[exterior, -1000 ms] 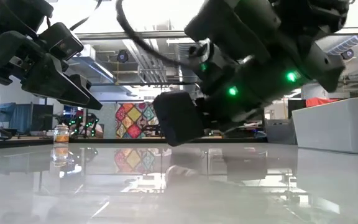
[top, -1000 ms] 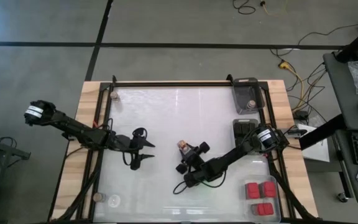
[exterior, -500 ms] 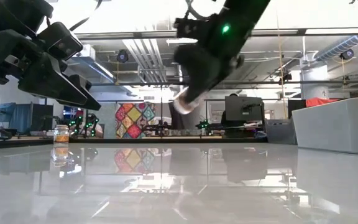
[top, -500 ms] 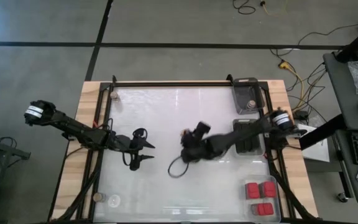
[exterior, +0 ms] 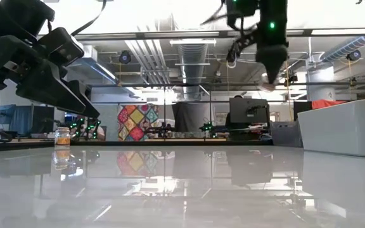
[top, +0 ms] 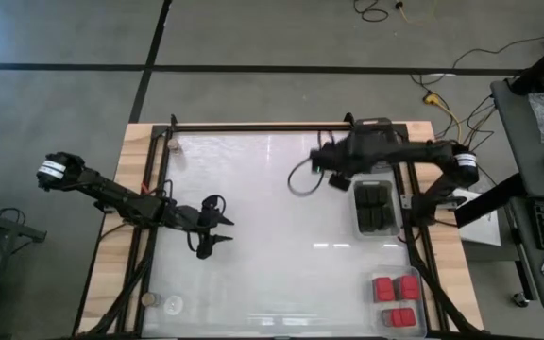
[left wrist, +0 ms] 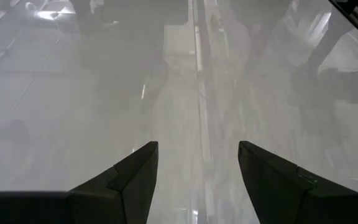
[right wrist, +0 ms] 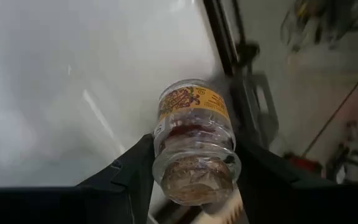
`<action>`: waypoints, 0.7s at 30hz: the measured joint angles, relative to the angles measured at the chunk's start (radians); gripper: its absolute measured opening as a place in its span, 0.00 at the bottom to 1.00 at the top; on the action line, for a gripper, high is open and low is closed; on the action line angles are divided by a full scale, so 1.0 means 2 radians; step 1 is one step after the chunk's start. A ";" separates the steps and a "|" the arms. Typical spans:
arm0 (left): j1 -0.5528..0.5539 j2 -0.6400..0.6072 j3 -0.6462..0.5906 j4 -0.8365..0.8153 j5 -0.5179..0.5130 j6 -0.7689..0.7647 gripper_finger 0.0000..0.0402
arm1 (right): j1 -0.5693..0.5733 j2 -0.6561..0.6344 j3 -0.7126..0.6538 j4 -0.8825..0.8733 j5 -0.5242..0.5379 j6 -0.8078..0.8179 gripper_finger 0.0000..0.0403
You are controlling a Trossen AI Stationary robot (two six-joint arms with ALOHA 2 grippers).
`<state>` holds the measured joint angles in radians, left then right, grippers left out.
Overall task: Sort spices by type
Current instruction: Put the brown seasoning bottle into the black bin
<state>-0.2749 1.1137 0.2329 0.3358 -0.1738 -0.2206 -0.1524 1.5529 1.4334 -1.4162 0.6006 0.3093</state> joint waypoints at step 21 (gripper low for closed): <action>0.000 0.000 0.000 -0.006 -0.028 -0.018 0.52 | -0.277 -0.011 -0.120 0.071 -0.118 -0.325 0.45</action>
<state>-0.2749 1.1137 0.2333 0.3237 -0.2288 -0.2569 -0.7067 1.5302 1.1936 -1.2747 0.3649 -0.3402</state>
